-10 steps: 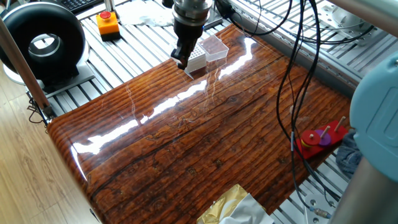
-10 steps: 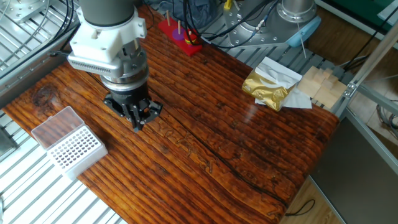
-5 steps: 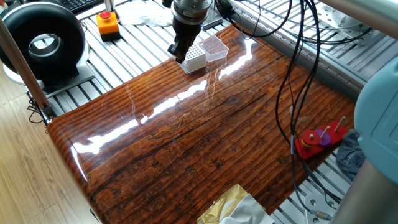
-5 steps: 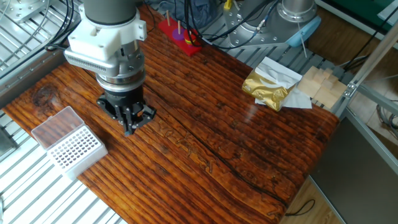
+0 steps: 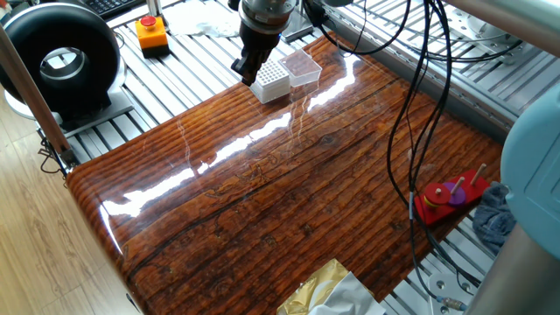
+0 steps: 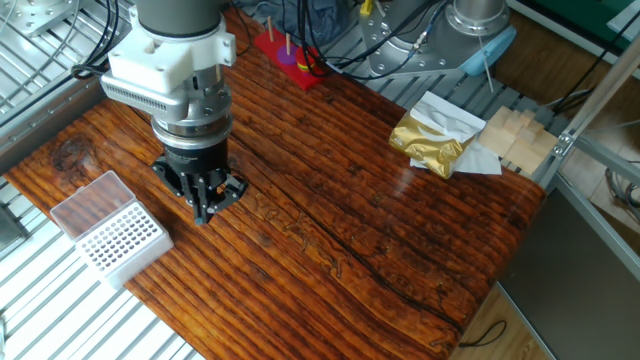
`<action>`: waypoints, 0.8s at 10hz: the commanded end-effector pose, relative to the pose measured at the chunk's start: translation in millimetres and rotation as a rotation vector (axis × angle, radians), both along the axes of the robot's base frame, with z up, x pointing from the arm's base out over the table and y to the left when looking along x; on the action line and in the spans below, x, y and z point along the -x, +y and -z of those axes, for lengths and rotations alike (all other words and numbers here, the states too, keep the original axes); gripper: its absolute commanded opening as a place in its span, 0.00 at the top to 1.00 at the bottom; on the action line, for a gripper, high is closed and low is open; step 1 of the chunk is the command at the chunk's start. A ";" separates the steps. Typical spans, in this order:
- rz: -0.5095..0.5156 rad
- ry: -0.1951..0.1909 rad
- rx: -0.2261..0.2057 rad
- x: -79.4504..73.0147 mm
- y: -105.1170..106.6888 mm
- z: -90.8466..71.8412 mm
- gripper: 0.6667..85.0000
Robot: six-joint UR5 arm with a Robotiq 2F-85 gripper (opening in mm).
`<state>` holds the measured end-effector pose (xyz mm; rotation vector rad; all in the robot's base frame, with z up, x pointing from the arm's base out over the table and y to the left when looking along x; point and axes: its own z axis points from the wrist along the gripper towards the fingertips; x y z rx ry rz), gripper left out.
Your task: Insert a medium pipette tip into the holder for medium pipette tips
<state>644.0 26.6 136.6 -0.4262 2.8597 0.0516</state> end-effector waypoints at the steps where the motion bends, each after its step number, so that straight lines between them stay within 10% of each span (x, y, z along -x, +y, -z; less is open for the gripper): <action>1: -0.004 0.010 0.006 2.4 -2.5 -0.6 1.00; 8: -0.055 0.064 0.031 -11.6 -13.5 -10.8 1.00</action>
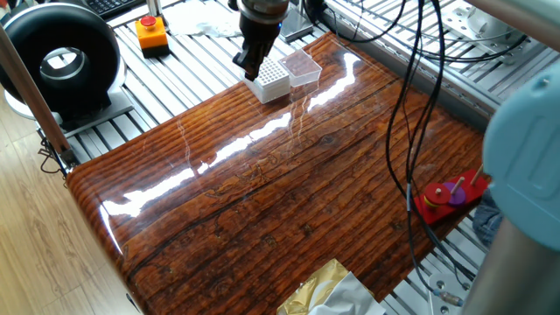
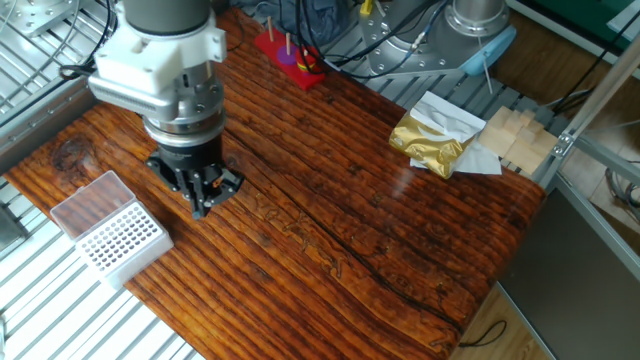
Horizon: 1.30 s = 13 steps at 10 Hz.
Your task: Insert a medium pipette tip into the holder for medium pipette tips
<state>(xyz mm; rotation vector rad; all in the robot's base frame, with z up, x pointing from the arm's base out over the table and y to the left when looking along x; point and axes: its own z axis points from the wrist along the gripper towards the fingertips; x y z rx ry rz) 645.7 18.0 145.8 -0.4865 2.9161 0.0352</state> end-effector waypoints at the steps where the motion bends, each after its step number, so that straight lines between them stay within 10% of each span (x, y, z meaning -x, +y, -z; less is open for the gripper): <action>1: -0.030 -0.002 0.010 -15.0 -7.7 0.3 1.00; 13: -0.029 0.009 0.057 -67.1 8.4 13.6 1.00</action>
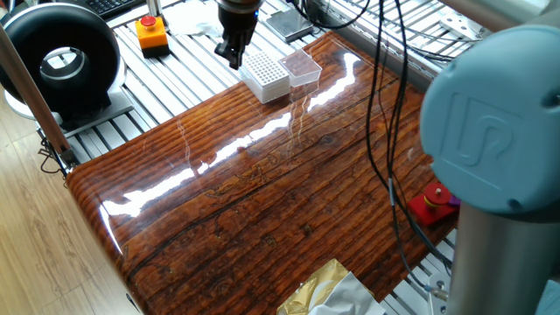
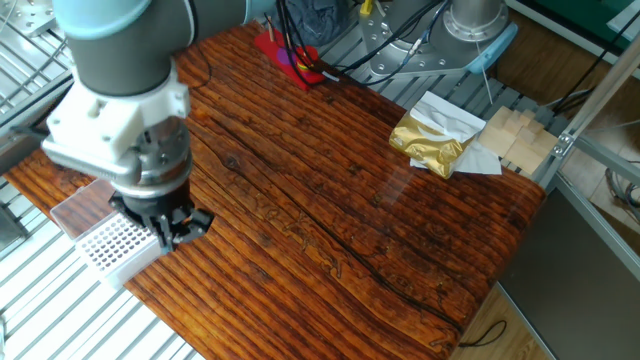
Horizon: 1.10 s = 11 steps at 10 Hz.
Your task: Insert a medium pipette tip into the holder for medium pipette tips
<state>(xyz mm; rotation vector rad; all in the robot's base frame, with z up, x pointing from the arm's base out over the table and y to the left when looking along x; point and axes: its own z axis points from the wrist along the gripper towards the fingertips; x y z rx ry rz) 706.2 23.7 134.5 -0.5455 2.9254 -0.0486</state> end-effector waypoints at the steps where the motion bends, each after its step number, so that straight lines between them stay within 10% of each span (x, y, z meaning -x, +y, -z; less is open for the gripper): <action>1: 0.003 0.000 -0.003 -6.6 2.3 2.3 1.00; 11: 0.066 0.000 0.054 -5.9 -14.9 1.8 1.00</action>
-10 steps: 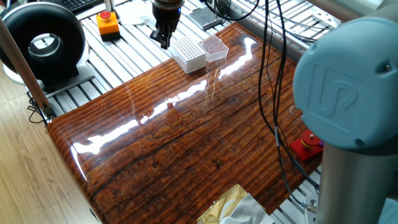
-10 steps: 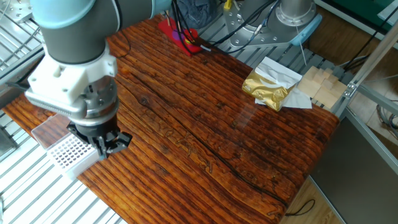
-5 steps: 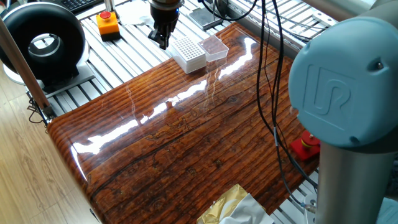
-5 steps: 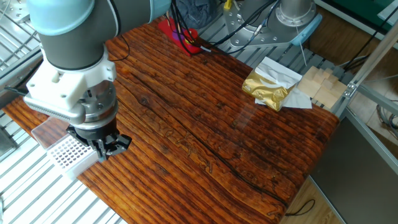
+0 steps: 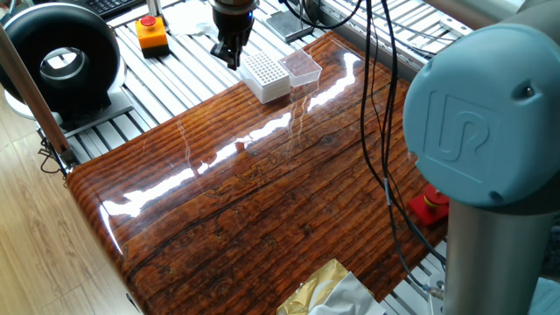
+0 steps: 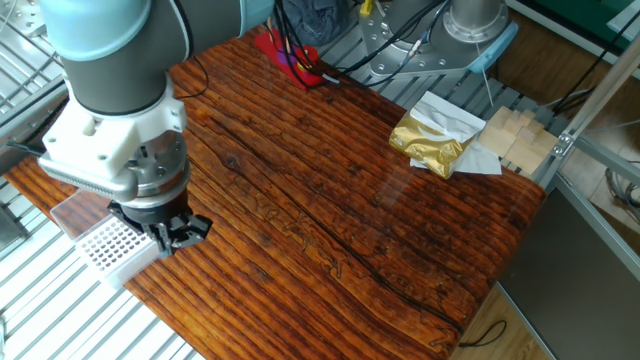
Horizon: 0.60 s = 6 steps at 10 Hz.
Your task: Insert a medium pipette tip into the holder for medium pipette tips
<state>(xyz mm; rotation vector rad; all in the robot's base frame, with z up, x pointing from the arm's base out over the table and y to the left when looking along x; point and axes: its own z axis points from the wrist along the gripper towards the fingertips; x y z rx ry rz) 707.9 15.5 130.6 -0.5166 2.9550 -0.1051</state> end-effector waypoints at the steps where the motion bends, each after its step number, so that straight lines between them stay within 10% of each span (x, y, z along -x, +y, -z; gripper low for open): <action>1: 0.061 -0.031 -0.010 -7.4 -1.1 -2.2 1.00; 6: 0.111 -0.046 -0.076 -11.5 13.4 -2.8 1.00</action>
